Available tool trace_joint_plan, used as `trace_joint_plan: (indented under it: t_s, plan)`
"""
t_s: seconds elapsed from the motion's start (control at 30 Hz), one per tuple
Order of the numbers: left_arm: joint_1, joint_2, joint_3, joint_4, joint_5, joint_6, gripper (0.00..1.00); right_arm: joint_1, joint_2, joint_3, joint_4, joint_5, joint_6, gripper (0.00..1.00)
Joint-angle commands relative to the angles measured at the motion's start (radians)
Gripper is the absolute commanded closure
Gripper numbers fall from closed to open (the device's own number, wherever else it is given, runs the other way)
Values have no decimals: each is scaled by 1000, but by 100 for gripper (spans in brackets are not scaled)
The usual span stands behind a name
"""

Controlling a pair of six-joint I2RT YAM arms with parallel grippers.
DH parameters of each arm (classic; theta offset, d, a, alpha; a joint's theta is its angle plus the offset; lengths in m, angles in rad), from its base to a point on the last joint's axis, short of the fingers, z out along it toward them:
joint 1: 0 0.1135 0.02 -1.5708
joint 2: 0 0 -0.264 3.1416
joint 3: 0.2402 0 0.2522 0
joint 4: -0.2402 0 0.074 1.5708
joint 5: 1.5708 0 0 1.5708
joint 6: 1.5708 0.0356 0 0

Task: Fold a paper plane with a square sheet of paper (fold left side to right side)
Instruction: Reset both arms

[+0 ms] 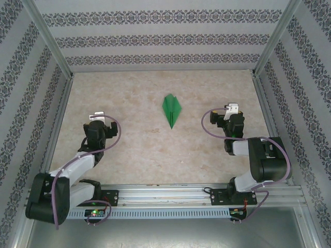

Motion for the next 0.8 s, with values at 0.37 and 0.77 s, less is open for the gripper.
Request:
trace_joint_plan:
  t_s: [0.37,0.77]
  plan:
    - [66,224,-24,463,285,120,0,3,1,5,10,13,17,2]
    - [92,482,-164,988,342,136,0,3,0,5,10,14,17,2]
